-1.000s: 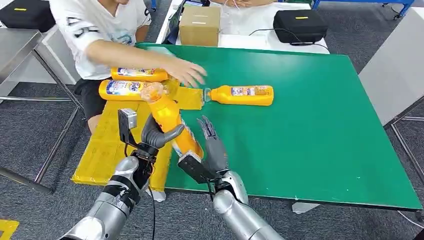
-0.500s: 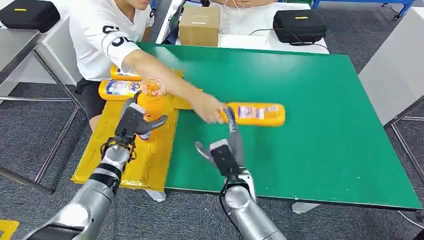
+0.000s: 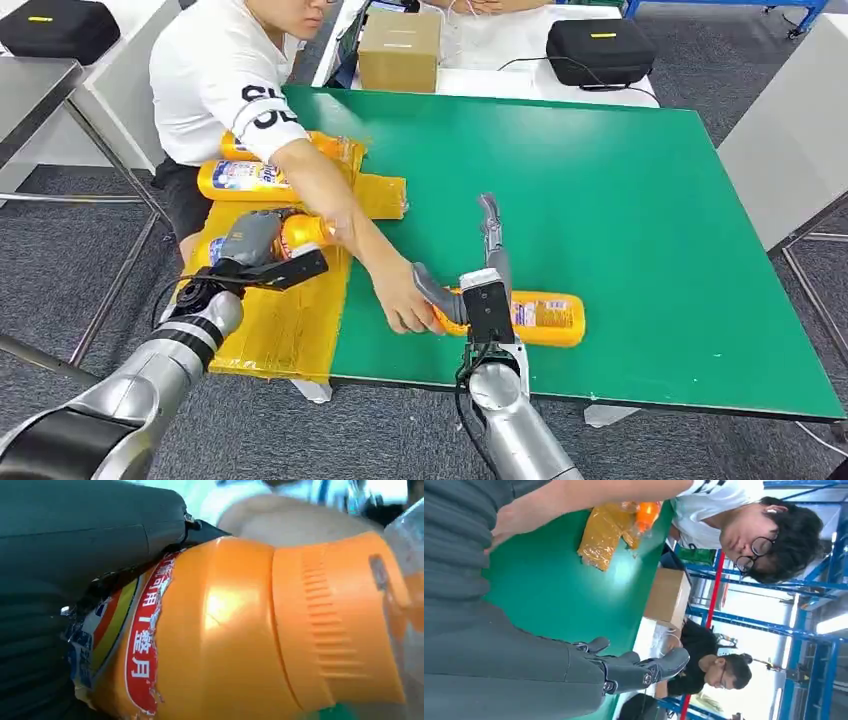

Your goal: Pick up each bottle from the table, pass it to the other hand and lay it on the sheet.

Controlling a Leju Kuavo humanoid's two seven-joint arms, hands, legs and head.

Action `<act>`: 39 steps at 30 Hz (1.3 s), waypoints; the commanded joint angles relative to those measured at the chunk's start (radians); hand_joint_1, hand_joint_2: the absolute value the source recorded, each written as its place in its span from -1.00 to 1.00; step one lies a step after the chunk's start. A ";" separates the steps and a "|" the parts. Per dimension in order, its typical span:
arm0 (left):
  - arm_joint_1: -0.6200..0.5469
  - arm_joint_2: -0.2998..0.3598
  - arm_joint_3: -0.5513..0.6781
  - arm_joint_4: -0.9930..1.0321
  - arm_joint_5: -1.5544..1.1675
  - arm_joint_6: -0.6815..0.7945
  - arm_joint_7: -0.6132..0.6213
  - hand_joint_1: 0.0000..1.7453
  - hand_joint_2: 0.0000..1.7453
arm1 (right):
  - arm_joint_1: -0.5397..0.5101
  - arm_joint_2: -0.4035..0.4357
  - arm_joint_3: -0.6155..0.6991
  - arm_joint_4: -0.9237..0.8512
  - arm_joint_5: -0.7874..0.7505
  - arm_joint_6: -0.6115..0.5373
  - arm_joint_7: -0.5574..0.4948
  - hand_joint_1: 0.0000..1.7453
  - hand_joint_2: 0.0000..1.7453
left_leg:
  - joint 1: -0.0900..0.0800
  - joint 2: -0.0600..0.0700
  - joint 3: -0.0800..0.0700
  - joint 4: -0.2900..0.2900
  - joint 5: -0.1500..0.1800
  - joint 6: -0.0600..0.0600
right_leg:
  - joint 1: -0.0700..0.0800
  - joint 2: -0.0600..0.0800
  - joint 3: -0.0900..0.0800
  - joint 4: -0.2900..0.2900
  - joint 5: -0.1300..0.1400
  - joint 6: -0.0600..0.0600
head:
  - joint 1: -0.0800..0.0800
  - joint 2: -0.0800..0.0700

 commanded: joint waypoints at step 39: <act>0.254 -0.099 0.310 -0.300 0.662 -0.253 -0.314 -1.00 -1.00 | 0.046 -0.108 0.006 0.132 0.379 -0.096 0.200 -1.00 1.00 | 0.001 -0.003 0.004 -0.001 -0.001 -0.001 | 0.002 -0.004 0.005 -0.002 -0.002 -0.002 | -0.001 0.000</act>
